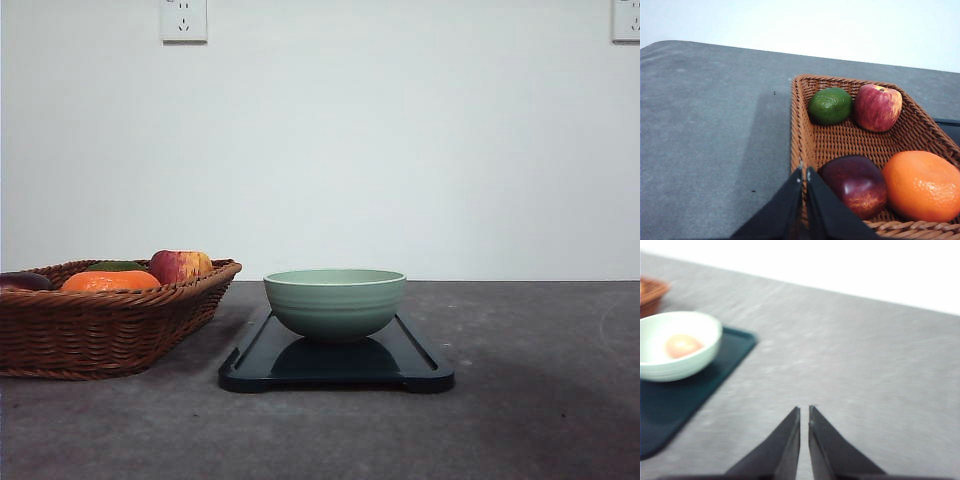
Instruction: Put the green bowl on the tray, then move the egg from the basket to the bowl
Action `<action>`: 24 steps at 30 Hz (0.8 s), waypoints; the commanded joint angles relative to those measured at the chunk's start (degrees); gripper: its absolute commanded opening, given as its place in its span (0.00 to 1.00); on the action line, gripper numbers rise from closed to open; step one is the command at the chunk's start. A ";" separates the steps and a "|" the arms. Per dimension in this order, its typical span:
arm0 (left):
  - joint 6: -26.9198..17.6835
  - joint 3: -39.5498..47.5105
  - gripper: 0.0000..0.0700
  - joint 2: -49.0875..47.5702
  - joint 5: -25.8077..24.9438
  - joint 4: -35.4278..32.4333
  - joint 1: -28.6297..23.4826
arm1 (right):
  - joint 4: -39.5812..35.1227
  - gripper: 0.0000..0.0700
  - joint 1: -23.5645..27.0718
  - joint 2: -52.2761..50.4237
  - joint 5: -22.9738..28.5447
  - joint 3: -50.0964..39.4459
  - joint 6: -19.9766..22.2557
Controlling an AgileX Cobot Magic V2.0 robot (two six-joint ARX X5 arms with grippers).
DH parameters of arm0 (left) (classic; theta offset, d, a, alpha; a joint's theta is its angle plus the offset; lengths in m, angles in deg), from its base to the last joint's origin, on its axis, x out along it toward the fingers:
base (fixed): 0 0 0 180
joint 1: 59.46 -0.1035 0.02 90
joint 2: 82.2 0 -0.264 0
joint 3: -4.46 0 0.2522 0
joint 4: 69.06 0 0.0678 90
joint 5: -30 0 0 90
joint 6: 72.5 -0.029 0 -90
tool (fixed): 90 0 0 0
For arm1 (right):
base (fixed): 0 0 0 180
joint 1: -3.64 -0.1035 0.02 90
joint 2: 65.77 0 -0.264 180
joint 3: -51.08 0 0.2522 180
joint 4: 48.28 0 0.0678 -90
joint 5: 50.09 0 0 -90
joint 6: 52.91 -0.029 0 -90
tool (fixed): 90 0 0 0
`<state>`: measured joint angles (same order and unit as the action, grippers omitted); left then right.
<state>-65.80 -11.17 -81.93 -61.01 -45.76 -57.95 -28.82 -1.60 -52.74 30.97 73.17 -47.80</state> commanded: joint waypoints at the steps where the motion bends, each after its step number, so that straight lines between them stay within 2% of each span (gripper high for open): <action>1: 0.00 1.09 0.00 -0.09 -0.07 -0.54 0.00 | -0.59 0.03 0.62 -4.13 -0.03 -2.14 -0.18; 7: 0.00 1.09 0.00 -0.09 -0.07 -0.52 -0.02 | -0.99 0.03 2.15 -12.93 -0.02 -7.66 -1.42; 24: 0.00 1.07 0.00 -0.09 -0.07 -0.52 0.00 | -2.95 0.03 2.15 -12.82 -0.02 -7.64 -1.47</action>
<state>-65.78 -11.17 -81.93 -61.03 -45.69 -57.95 -30.97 0.59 -65.54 30.96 65.77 -48.66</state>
